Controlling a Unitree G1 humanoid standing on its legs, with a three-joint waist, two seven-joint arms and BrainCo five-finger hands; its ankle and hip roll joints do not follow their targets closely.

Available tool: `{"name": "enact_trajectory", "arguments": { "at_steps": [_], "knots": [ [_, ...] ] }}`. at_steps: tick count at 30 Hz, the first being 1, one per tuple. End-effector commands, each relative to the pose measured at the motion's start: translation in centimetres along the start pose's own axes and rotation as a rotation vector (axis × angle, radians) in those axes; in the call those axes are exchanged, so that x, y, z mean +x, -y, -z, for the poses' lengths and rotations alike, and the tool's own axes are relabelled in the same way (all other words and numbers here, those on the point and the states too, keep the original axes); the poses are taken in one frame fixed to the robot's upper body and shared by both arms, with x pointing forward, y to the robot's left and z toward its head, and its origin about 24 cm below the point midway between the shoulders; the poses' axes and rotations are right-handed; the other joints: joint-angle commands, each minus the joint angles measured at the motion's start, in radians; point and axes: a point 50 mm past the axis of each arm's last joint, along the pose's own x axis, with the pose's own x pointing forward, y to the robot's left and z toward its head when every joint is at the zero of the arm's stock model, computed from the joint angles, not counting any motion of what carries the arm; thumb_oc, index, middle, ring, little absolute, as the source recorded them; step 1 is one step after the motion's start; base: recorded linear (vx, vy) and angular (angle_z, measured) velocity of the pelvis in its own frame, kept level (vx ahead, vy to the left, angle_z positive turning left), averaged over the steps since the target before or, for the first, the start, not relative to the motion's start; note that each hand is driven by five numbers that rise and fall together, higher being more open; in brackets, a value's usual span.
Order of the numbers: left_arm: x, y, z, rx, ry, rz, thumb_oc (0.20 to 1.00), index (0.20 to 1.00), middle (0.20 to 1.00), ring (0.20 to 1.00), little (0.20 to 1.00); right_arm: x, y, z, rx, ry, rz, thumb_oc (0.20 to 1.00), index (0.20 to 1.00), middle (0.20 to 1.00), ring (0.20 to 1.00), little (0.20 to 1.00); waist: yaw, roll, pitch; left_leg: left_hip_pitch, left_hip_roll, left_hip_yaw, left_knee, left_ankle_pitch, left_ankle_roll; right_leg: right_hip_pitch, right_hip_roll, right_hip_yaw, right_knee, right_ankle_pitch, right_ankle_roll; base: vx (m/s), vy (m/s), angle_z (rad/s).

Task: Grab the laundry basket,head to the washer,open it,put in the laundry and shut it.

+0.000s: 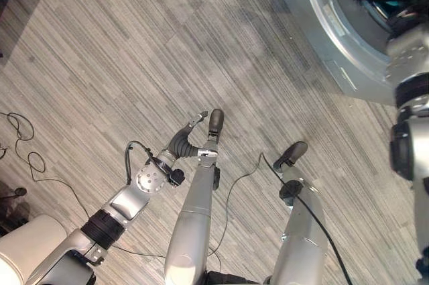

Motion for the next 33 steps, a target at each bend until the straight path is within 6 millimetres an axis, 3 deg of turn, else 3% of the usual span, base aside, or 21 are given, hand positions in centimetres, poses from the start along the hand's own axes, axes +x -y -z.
{"name": "enact_trajectory", "arguments": {
  "at_steps": [1,6,10,11,12,13,14,15,18,22,24,27,30,32,33],
  "knots": [
    [-0.9,1.4,0.5,-0.036,0.011,0.022,1.000,1.000,1.000,1.000,1.000,-0.3,2.3,-0.9,0.144,0.117,-0.064,1.000,1.000,1.000,1.000,1.000,0.029,0.023,-0.071,-0.019,-0.016,0.055,0.058,-0.159,0.003,0.055,0.046,0.040,-0.126,-0.023,0.068,0.00,0.000,0.00],
    [-1.6,1.7,1.8,-0.018,-0.041,0.050,1.000,1.000,1.000,1.000,1.000,-2.4,2.4,2.0,0.330,0.132,-0.240,1.000,1.000,1.000,1.000,1.000,0.017,0.005,-0.087,0.024,-0.021,0.056,0.047,-0.165,0.005,0.117,0.052,0.023,-0.163,-0.010,0.074,0.00,0.003,0.01],
    [-2.8,2.0,3.5,-0.003,-0.118,0.088,1.000,1.000,1.000,1.000,1.000,-4.8,4.3,5.7,0.343,0.063,-0.302,1.000,1.000,1.000,1.000,1.000,-0.007,-0.021,-0.107,0.080,-0.021,0.058,0.042,-0.176,0.010,0.190,0.061,0.016,-0.210,0.011,0.079,0.01,0.031,0.02],
    [-3.5,2.3,4.5,-0.011,-0.163,0.107,1.000,1.000,1.000,1.000,1.000,-6.5,6.3,8.3,0.309,-0.009,-0.300,1.000,1.000,1.000,1.000,1.000,-0.027,-0.038,-0.119,0.119,-0.021,0.066,0.041,-0.187,0.016,0.238,0.064,0.016,-0.234,0.023,0.082,0.02,0.045,-0.01],
    [-3.6,2.4,4.6,-0.013,-0.168,0.110,1.000,1.000,1.000,1.000,1.000,-6.7,6.5,8.5,0.308,-0.014,-0.297,1.000,1.000,1.000,1.000,1.000,-0.027,-0.038,-0.120,0.124,-0.021,0.067,0.040,-0.188,0.017,0.244,0.065,0.016,-0.238,0.025,0.083,0.04,0.061,-0.03],
    [-3.9,2.5,5.0,-0.015,-0.187,0.118,1.000,1.000,1.000,1.000,1.000,-7.7,7.6,10.0,0.285,-0.063,-0.289,1.000,1.000,1.000,1.000,1.000,-0.038,-0.045,-0.127,0.144,-0.020,0.070,0.044,-0.197,0.022,0.264,0.064,0.018,-0.245,0.031,0.083,0.08,0.076,-0.05],
    [-4.7,2.7,6.0,-0.022,-0.236,0.128,1.000,1.000,1.000,1.000,1.000,-10.7,11.2,13.5,0.226,-0.204,-0.228,1.000,1.000,1.000,1.000,1.000,-0.059,-0.060,-0.147,0.207,-0.022,0.080,0.050,-0.218,0.029,0.337,0.062,0.021,-0.273,0.041,0.087,0.08,0.076,-0.06],
    [-4.9,2.8,6.1,-0.024,-0.242,0.130,1.000,1.000,1.000,1.000,1.000,-11.0,11.4,13.7,0.224,-0.210,-0.226,1.000,1.000,1.000,1.000,1.000,-0.060,-0.061,-0.148,0.215,-0.022,0.081,0.049,-0.220,0.029,0.346,0.062,0.021,-0.277,0.041,0.088,0.09,0.084,-0.09],
    [-6.7,2.3,7.9,-0.021,-0.335,0.114,1.000,1.000,1.000,1.000,1.000,-15.9,18.2,16.8,-0.012,-0.422,-0.113,1.000,1.000,1.000,1.000,1.000,-0.101,-0.074,-0.159,0.321,-0.023,0.108,0.072,-0.259,0.038,0.462,0.049,0.035,-0.303,0.055,0.094,0.11,0.113,-0.21],
    [-9.2,1.8,10.2,0.013,-0.452,0.101,1.000,1.000,1.000,1.000,1.000,-23.0,26.6,18.2,-0.272,-0.699,0.046,1.000,1.000,1.000,1.000,1.000,-0.165,-0.077,-0.184,0.498,-0.050,0.160,0.061,-0.308,0.057,0.616,0.022,0.070,-0.373,0.114,0.130,0.17,0.214,-0.24],
    [-10.7,1.4,11.0,0.014,-0.503,0.083,1.000,1.000,1.000,1.000,1.000,-25.5,29.2,18.2,-0.385,-0.806,0.086,1.000,1.000,1.000,1.000,1.000,-0.186,-0.078,-0.202,0.569,-0.048,0.187,0.032,-0.312,0.068,0.644,0.010,0.088,-0.388,0.201,0.160,0.14,0.165,-0.45],
    [-11.8,0.5,11.4,-0.009,-0.534,0.044,1.000,1.000,1.000,1.000,1.000,-28.5,30.8,19.2,-0.563,-0.984,0.052,1.000,1.000,1.000,1.000,1.000,-0.179,-0.067,-0.209,0.677,-0.017,0.244,-0.023,-0.303,0.089,0.669,0.046,0.073,-0.274,0.094,0.131,0.05,0.165,-0.65],
    [-12.8,0.1,11.8,-0.047,-0.567,0.005,1.000,1.000,1.000,1.000,1.000,-31.0,31.7,19.8,-0.624,-1.112,0.019,1.000,1.000,1.000,1.000,1.000,-0.171,-0.068,-0.254,0.746,-0.015,0.283,-0.070,-0.283,0.100,0.722,0.123,0.066,-0.168,-0.016,0.113,0.05,0.069,-0.74],
    [-13.5,0.2,11.8,-0.085,-0.574,-0.017,1.000,1.000,1.000,1.000,1.000,-32.2,31.6,20.6,-0.648,-1.179,-0.025,1.000,1.000,1.000,1.000,1.000,-0.141,-0.093,-0.297,0.780,-0.031,0.296,-0.092,-0.267,0.089,0.824,0.184,0.047,-0.217,-0.061,0.101,0.08,-0.047,-0.53],
    [-13.9,0.3,11.9,-0.098,-0.579,-0.043,1.000,1.000,1.000,1.000,1.000,-32.5,31.1,21.3,-0.670,-1.209,-0.061,1.000,1.000,1.000,1.000,1.000,-0.111,-0.108,-0.306,0.791,-0.034,0.317,-0.089,-0.266,0.080,0.875,0.191,0.011,-0.289,-0.064,0.090,0.02,-0.055,-0.27]
  ]
}}
